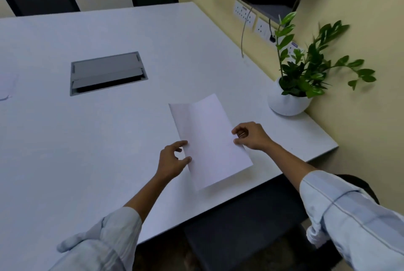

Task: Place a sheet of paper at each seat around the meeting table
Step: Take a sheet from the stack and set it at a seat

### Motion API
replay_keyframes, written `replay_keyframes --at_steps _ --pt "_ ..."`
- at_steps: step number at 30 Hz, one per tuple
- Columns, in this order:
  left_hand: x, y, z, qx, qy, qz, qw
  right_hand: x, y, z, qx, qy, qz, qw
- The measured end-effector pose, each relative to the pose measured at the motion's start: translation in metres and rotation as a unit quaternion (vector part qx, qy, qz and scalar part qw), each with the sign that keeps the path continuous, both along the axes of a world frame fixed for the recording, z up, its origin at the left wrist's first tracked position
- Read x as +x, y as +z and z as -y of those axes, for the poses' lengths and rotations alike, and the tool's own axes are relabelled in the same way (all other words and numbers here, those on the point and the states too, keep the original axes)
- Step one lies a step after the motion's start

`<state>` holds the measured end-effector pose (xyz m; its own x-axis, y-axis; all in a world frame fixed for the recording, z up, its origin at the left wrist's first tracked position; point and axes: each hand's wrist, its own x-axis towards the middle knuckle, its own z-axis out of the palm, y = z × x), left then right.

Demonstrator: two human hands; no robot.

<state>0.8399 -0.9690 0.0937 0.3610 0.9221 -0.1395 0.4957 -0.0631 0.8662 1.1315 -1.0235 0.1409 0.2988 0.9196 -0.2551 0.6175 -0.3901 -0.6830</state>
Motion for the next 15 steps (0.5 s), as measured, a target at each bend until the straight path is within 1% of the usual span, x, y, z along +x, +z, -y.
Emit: replay_keyframes --at_steps 5,7,10,12,15 --pt "0.023 -0.055 -0.022 -0.054 -0.023 -0.066 0.996 0.015 -0.062 -0.026 -0.034 -0.020 0.013 0.999" --pt "0.030 -0.070 -0.028 -0.066 -0.065 -0.090 0.992 0.021 -0.085 -0.030 -0.046 -0.025 0.016 0.998" --pt "0.035 -0.092 -0.036 -0.055 -0.122 -0.136 0.982 0.028 -0.113 -0.033 -0.056 -0.030 0.027 0.998" --pt "0.035 -0.102 -0.041 -0.027 -0.155 -0.198 0.967 0.032 -0.125 -0.033 -0.069 -0.037 0.027 0.997" --pt "0.036 -0.114 -0.040 0.015 -0.203 -0.304 0.931 0.033 -0.140 -0.029 -0.085 -0.012 0.062 0.994"
